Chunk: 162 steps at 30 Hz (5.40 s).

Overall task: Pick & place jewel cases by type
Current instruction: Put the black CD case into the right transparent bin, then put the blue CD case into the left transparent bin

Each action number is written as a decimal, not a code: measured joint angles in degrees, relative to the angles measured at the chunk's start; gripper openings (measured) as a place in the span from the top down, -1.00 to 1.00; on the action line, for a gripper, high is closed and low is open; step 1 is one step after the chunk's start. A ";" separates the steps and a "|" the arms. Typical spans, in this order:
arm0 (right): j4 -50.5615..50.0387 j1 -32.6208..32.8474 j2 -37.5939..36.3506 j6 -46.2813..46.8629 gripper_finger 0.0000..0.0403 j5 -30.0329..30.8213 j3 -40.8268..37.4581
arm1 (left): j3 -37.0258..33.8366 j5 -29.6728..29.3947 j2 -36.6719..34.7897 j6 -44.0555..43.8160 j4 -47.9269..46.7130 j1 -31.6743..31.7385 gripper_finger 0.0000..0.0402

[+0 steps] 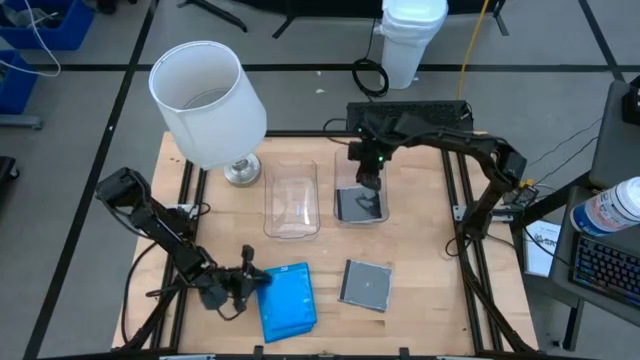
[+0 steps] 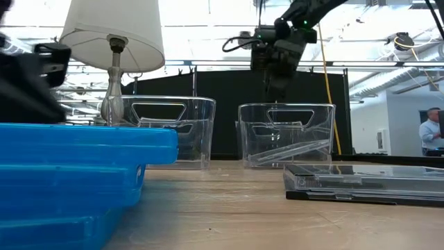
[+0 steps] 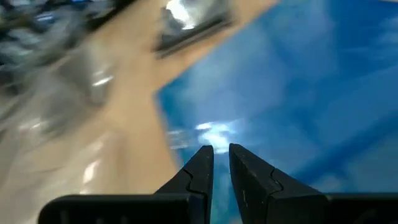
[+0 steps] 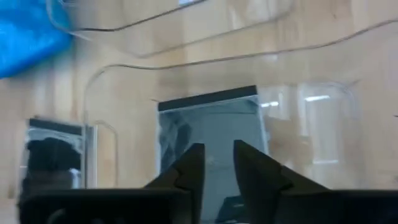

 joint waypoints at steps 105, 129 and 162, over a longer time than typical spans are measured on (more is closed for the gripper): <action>65.39 62.65 1.45 23.14 0.99 39.23 -22.62 | 19.17 -1.79 -7.17 -19.00 -31.77 -4.59 0.70; 73.86 65.33 13.21 32.94 0.51 43.54 -15.94 | 19.61 5.81 1.58 -42.34 -38.27 -14.16 0.70; 67.69 54.51 16.92 76.26 -0.18 36.00 -15.87 | 20.87 5.80 4.46 -19.76 -37.59 -9.97 0.70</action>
